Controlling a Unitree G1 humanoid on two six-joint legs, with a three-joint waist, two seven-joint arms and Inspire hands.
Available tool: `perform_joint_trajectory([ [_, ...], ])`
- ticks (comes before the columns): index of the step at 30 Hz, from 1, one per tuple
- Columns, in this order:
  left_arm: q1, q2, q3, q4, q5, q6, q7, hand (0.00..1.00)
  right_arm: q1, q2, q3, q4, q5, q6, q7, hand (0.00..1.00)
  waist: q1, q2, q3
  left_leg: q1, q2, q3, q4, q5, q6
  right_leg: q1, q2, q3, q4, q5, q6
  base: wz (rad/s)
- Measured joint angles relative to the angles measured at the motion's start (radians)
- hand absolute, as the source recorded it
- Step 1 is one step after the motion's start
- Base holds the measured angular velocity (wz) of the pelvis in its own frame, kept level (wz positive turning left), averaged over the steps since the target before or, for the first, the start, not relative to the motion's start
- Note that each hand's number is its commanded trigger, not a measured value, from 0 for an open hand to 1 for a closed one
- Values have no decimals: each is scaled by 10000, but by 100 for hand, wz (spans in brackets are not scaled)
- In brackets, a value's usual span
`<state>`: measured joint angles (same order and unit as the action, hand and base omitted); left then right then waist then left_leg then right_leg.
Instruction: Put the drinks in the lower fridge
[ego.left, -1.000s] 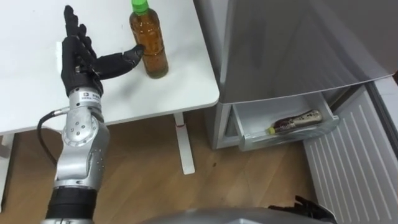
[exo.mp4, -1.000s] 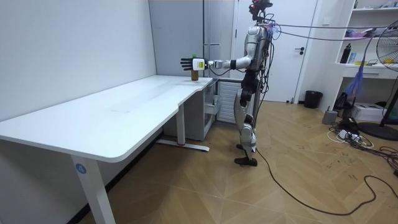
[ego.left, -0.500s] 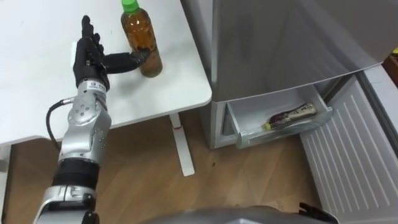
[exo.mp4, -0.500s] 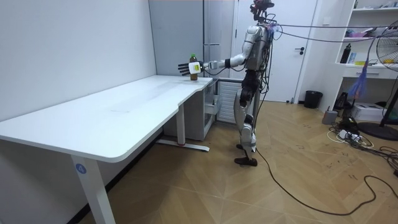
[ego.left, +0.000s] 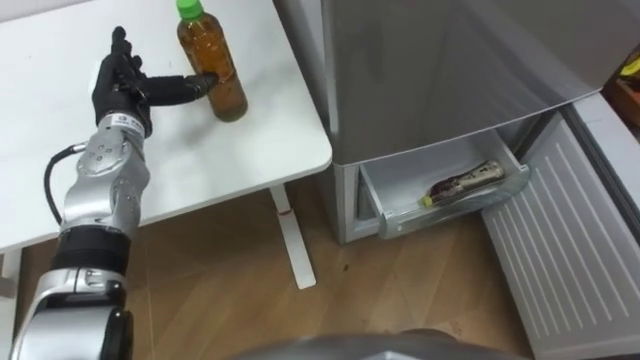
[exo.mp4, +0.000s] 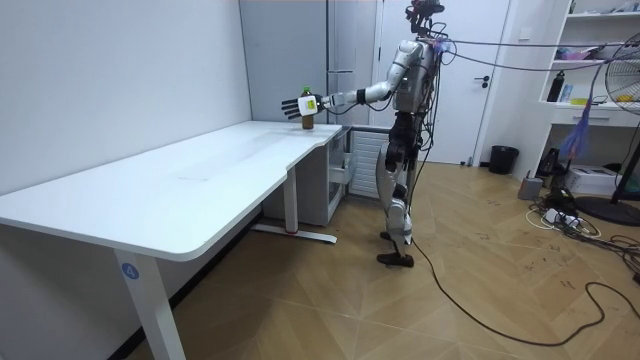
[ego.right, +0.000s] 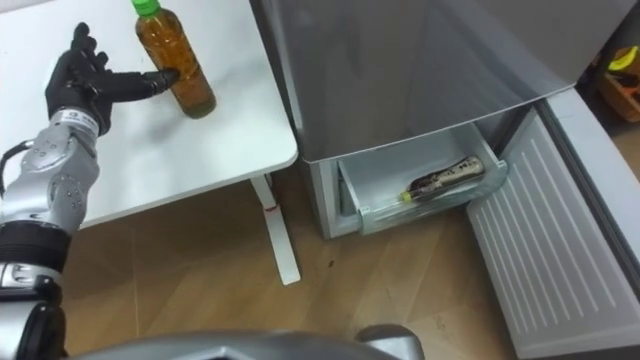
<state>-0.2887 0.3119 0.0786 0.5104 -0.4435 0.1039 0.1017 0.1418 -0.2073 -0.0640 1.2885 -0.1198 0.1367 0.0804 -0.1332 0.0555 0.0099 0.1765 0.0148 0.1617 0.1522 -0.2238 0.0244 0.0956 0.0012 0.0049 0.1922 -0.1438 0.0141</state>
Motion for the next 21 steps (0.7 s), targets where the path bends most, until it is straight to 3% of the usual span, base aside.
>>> perform_joint_trajectory([
  [3, -73, 10, 1, -4, -251, 94, -189, 0, -24, 1, -9, -45, -262, 96, -4, 0, -17, 9, -8, -12, 2, 29, 9, 0, 0, -75, 13, 34, 73, -1, 0, -6],
  [12, -611, 432, -11, -8, -749, 205, -673, 0, -122, 0, -20, -20, -463, 182, 52, 0, -33, 13, -16, -94, 5, 24, 101, 0, 0, -133, 20, 103, 85, -3, -2, -1],
  [18, -614, 478, -14, -20, -1115, 205, -975, 0, -142, -29, -24, 7, -466, 180, 76, 0, -29, 92, -121, -48, 3, 22, 107, 0, 0, -103, 21, 125, 4, -5, -10, 0],
  [21, -614, 482, -14, -26, -1489, 203, -1213, 0, -227, -36, -18, 96, -465, 171, 149, 0, -25, 109, -130, 14, 7, 18, 107, 0, 0, -63, 23, 125, 6, -5, -11, 0],
])
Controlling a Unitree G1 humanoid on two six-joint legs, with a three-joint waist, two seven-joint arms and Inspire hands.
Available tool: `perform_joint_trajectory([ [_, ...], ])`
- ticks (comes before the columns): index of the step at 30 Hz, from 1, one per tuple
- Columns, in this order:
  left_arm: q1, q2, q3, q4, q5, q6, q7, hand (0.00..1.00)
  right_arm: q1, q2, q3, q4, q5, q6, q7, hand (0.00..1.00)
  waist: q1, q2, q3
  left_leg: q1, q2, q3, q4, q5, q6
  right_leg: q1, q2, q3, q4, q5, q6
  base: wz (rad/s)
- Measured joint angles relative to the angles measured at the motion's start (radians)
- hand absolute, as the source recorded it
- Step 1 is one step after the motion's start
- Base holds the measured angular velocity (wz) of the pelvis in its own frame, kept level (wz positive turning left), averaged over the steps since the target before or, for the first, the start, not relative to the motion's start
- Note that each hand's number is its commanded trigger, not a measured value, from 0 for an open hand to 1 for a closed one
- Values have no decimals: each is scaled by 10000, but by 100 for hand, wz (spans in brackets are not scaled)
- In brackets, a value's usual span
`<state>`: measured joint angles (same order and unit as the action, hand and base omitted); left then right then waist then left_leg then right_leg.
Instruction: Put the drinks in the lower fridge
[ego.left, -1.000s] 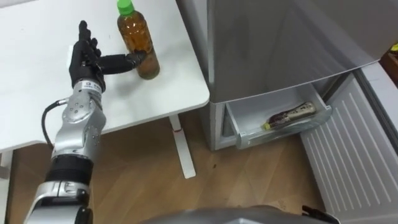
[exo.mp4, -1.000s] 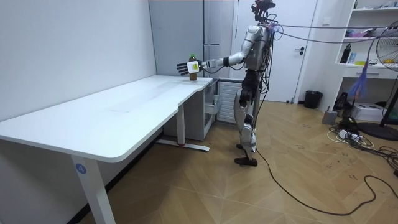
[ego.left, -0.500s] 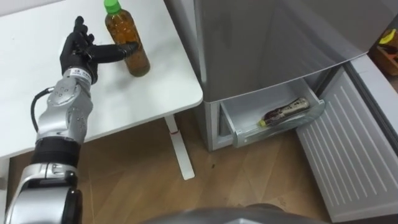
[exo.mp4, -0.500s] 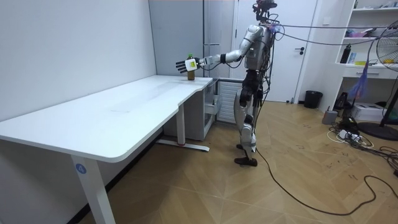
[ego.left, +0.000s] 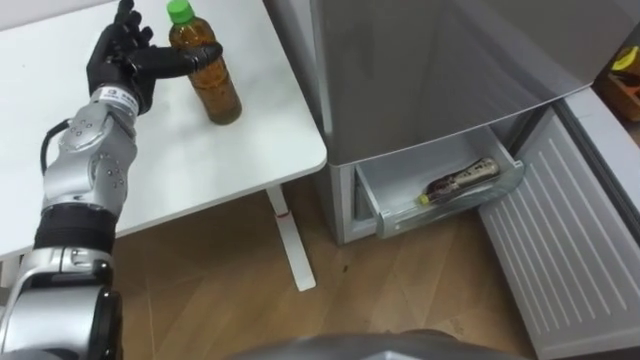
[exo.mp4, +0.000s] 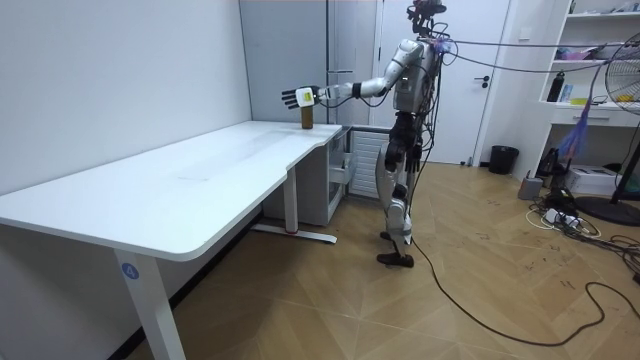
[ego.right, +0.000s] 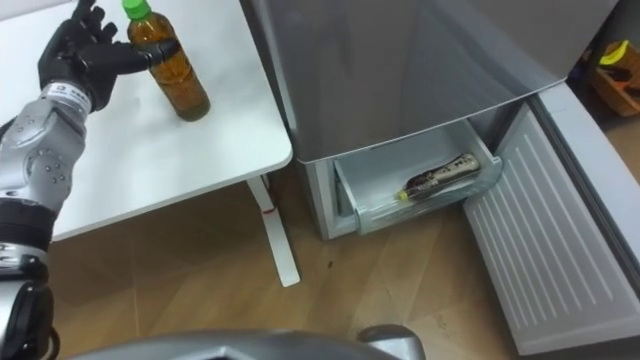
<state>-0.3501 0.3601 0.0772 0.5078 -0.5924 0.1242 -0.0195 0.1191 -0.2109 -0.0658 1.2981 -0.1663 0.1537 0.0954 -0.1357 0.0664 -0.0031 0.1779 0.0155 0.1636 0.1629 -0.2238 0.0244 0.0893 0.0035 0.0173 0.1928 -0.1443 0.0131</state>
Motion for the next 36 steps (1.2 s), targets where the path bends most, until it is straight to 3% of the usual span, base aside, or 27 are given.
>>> perform_joint_trajectory([
  [8, 0, 1, -8, -15, -62, 0, -346, 0, -57, -35, 0, 38, 0, -1, 193, 0, -2, -22, 45, -9, 1, -3, -37, -5, -4, 2, 7, 8, -34, 0, 0, 0],
  [18, 0, 1, -12, -58, -58, 0, -433, 0, -99, -83, 12, 164, 0, 1, 277, 0, 3, 48, 171, -9, -2, 1, -124, -5, -5, -35, 23, 40, -64, -1, 1, 0],
  [35, 1, 2, -223, 37, -20, 36, -899, 0, -109, -258, 19, 168, 64, 6, 381, 0, 4, 217, 85, -1, 1, -37, -138, -8, -4, -9, 36, 42, -47, 0, 0, 0],
  [36, 1, 3, -223, 37, -20, 47, -941, 18, -105, -260, 18, 169, 67, 9, 379, 0, 4, 208, 90, -1, 0, -37, -133, -8, -4, -8, 36, 46, -47, -1, 0, 0],
])
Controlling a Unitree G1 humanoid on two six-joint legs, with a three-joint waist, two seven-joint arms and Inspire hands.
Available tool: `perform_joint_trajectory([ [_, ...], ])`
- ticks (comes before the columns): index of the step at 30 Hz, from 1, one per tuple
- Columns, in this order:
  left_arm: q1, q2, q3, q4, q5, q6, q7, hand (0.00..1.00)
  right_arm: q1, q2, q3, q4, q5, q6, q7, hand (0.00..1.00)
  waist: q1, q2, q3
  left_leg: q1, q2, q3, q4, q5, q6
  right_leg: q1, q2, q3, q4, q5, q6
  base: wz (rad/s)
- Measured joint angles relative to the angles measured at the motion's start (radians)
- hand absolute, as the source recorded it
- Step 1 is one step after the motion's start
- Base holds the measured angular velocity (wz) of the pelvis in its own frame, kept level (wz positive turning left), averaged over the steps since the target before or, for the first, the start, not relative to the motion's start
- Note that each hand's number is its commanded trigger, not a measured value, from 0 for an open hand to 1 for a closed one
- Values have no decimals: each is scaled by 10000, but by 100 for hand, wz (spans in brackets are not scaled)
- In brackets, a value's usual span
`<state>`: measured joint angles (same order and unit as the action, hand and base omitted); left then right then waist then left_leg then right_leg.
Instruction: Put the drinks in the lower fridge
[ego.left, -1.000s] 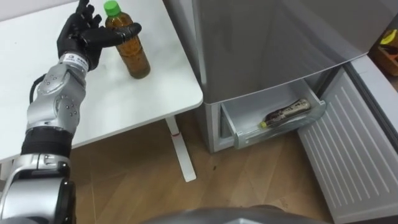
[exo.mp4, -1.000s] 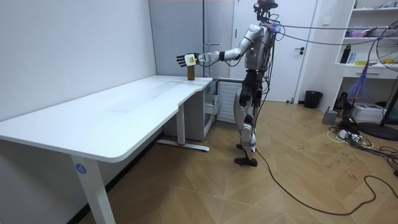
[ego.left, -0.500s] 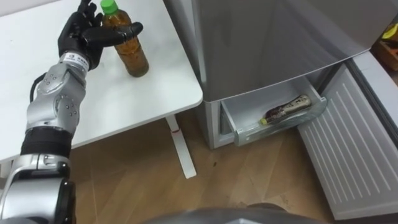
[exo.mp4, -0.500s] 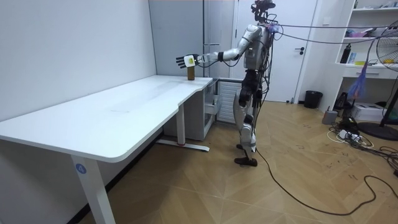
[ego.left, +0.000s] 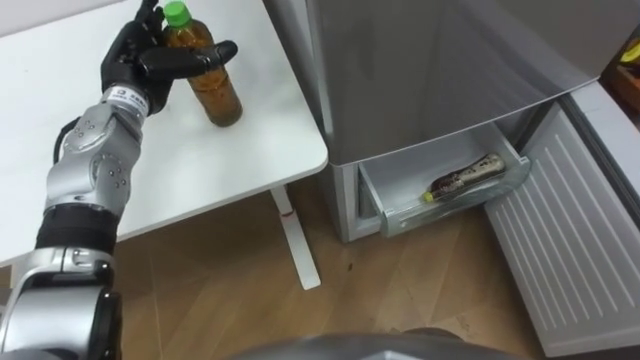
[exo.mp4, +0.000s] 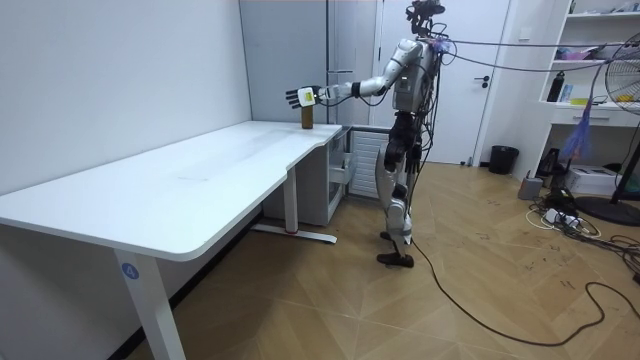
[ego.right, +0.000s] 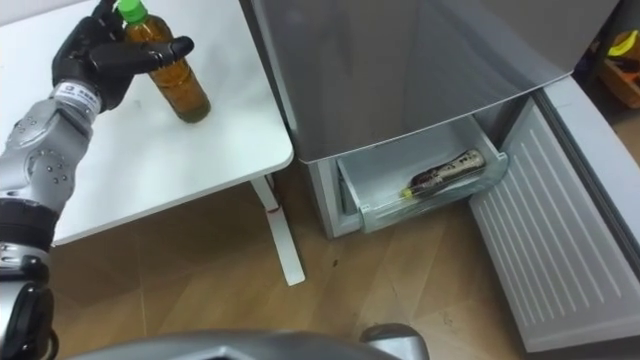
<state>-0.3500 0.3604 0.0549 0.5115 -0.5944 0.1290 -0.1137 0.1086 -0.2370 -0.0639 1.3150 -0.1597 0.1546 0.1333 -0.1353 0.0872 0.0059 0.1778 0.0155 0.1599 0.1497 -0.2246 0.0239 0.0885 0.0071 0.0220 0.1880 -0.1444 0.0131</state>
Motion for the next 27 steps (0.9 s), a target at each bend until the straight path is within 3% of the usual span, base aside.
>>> perform_joint_trajectory([
  [1, 0, 0, 0, -1, -2, 9, -28, 56, 2, 0, 3, 12, 11, 0, -2, 0, 0, -6, 4, 0, -1, 0, 4, 0, 0, 1, 0, 3, -2, 0, 0, 0],
  [3, 0, 0, 0, -2, -2, 9, -49, 100, 1, 0, 4, 22, 15, 0, -3, 0, 2, -22, 15, 0, -3, 0, 5, 0, 0, -1, 0, 7, -6, -1, 0, 0],
  [14, 0, 26, 0, -9, 26, 8, -48, 100, -6, 2, 4, 36, 12, -1, -5, 0, 0, -99, 66, -33, -5, -9, -6, -1, 0, -41, 1, 14, -26, -25, -5, 0],
  [18, 1, 35, -36, -7, 175, 181, -101, 100, -40, 5, 1, 71, -41, -4, 0, 0, -18, -126, 80, -111, -4, -49, 15, 0, -1, -123, -2, -16, -37, -25, -7, 0],
  [27, 2, 41, -300, 23, 198, 182, -45, 100, -97, 1, 6, 158, -44, -10, -81, 0, -62, -125, 75, -99, -9, -65, 30, 0, -1, -102, -16, -49, -30, -24, -8, 0],
])
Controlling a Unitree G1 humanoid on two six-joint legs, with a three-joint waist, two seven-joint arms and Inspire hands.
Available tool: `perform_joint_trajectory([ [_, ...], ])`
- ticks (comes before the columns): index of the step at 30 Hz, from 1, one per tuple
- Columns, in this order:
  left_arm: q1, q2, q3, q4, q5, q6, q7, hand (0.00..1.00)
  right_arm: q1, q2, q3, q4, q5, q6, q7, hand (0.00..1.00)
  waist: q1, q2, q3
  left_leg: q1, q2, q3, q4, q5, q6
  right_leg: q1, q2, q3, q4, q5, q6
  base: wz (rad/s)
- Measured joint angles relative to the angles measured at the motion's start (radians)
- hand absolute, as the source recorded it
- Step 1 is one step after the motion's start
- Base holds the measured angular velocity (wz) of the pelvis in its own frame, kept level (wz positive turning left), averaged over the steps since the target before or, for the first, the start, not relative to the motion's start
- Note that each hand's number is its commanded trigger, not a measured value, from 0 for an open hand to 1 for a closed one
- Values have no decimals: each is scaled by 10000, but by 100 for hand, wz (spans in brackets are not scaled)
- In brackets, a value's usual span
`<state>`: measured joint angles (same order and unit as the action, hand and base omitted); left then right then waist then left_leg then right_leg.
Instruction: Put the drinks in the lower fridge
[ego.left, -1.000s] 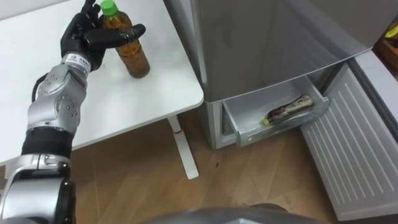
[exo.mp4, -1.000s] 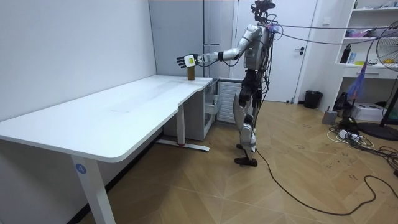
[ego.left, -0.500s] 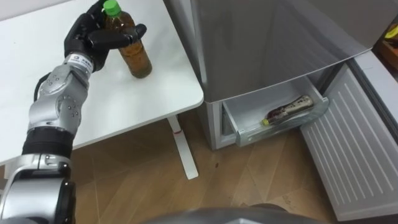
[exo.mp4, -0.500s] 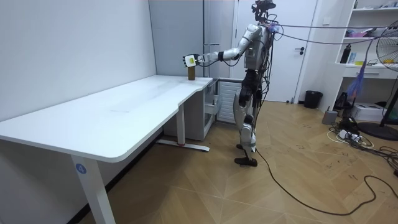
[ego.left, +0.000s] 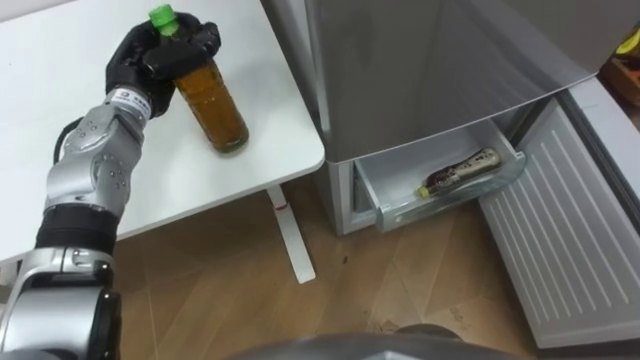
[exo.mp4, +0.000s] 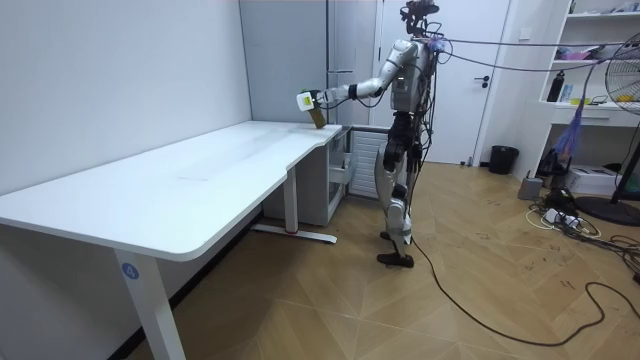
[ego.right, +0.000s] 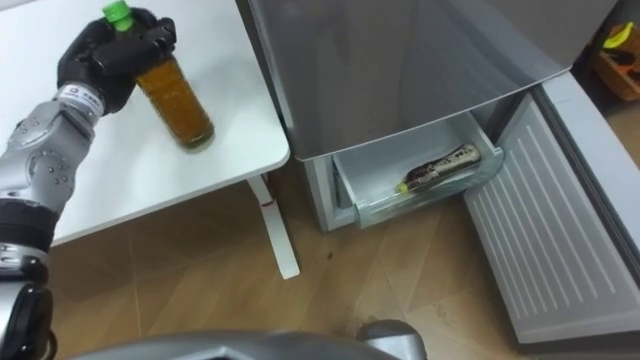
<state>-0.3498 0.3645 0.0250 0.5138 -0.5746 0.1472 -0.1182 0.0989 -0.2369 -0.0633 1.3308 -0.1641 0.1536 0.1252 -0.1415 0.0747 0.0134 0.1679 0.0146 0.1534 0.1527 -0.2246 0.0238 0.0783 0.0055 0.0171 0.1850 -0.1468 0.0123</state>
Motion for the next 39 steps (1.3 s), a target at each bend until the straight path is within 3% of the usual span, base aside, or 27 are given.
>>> perform_joint_trajectory([
  [6, 3, -12, -373, 12, 31, 29, -10, 100, -59, -1, -2, -35, -44, -6, 15, 0, -67, 30, -16, 18, 2, -64, -16, -2, 0, 64, 7, -25, 6, 1, -2, 0],
  [19, 32, -10, -358, -16, 201, 92, 3, 100, -59, -2, -1, -9, -41, -206, -133, 0, -175, 35, -30, 13, 6, -36, 4, -2, 0, 51, 3, -32, 32, 5, -9, 0],
  [23, 34, 2, -295, -197, 177, 63, 31, 100, -69, 14, -1, -141, -91, -220, -117, 0, -152, -99, -15, -76, 0, -79, 7, -2, -1, 6, -11, -70, 39, -36, -20, 4],
  [26, 49, -1, -296, -591, 160, 64, 34, 100, -104, 13, -6, -154, -115, -220, -118, 0, -121, -244, -86, -174, -5, -215, 72, -1, -2, -80, -24, -150, 24, -35, -24, 9],
  [33, 587, -340, -302, -1909, 165, 65, 269, 100, -308, 68, 37, -130, -11, -245, -165, 0, 116, -309, -107, -157, 14, -246, 111, 2, -5, -51, -47, -372, 17, -32, -28, 0],
  [39, 1496, -455, -309, -3323, 168, 88, 439, 100, -325, 125, 348, -250, -3, -212, -223, 0, 125, -361, -80, -159, 28, -262, 138, 2, -6, -38, -59, -517, 12, -32, -34, 0],
])
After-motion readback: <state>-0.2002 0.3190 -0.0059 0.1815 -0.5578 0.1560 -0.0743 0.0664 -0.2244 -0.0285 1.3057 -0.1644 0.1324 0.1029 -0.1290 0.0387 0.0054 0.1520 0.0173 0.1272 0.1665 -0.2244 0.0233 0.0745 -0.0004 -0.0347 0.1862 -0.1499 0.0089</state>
